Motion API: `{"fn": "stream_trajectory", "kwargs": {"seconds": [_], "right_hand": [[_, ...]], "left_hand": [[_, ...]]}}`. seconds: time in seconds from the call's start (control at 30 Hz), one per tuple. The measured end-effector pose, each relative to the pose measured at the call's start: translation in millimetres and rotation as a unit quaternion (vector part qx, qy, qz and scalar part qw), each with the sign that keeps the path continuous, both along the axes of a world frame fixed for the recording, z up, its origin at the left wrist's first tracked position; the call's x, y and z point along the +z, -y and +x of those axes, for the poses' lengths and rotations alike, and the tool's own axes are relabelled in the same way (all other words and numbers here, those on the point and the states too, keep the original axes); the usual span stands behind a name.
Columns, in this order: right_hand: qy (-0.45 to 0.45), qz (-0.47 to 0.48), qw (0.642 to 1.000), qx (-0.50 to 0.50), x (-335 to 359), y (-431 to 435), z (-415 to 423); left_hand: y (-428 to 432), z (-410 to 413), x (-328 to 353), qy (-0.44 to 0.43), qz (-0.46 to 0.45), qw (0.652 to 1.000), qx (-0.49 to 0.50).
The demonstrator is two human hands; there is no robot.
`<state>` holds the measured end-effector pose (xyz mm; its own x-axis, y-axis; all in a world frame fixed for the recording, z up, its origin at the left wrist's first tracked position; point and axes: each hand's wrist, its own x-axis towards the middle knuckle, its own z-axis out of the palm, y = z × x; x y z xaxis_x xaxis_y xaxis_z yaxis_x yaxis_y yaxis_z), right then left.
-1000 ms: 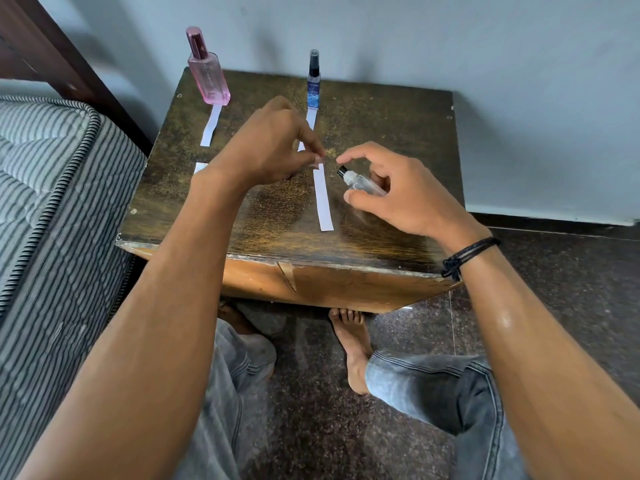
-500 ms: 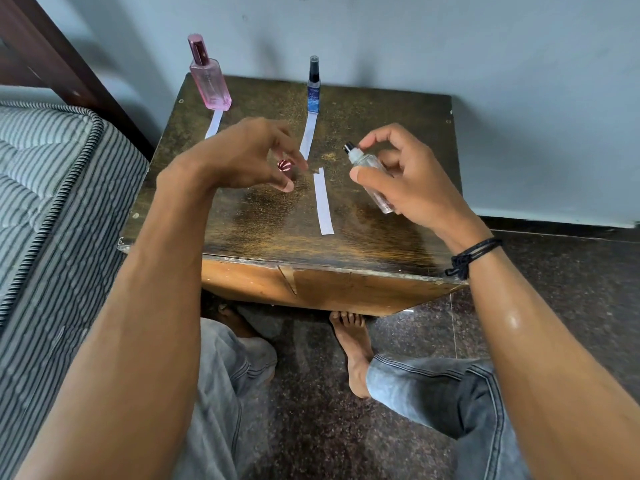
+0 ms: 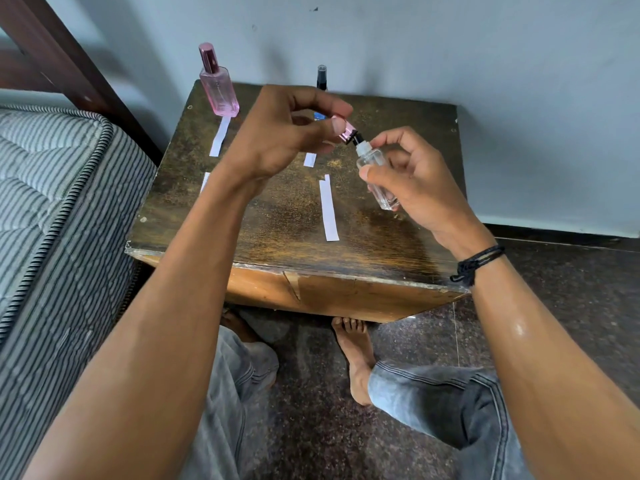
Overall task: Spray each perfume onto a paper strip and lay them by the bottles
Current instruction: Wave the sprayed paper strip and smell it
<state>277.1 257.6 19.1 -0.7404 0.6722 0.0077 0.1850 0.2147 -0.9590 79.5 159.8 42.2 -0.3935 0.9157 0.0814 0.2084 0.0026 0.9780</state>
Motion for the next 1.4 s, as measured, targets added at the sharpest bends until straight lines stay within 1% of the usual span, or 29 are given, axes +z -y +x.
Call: {"fn": "stream_trajectory", "kwargs": {"seconds": [0.1, 0.37, 0.53, 0.73, 0.97, 1.13, 1.23, 1.4], "right_hand": [[0.004, 0.012, 1.0, 0.001, 0, 1, -1], [0.005, 0.015, 1.0, 0.006, -2, -1, 0], [-0.002, 0.019, 1.0, 0.006, -1, 0, 0], [-0.003, 0.029, 1.0, 0.01, -3, 1, -1], [-0.014, 0.031, 0.999, 0.011, -4, 4, -4], [-0.022, 0.026, 0.999, 0.018, -4, 4, -7], [-0.03, 0.028, 0.999, 0.014, 0, 5, -10], [-0.059, 0.024, 0.998, 0.008, 7, 7, -23]], "left_hand": [[0, 4, -1, 0.014, 0.01, 1.0, -0.01], [-1, 9, -1, -0.003, 0.009, 1.0, -0.02], [-2, 9, -3, -0.035, 0.002, 0.999, -0.025], [-3, 10, -4, -0.047, 0.006, 0.999, -0.011], [-3, 11, 1, -0.083, 0.009, 0.996, -0.009], [1, 11, 4, -0.067, 0.016, 0.997, -0.031], [2, 10, 5, -0.075, 0.004, 0.996, -0.046], [7, 0, 2, -0.059, -0.018, 0.996, -0.058]]}}
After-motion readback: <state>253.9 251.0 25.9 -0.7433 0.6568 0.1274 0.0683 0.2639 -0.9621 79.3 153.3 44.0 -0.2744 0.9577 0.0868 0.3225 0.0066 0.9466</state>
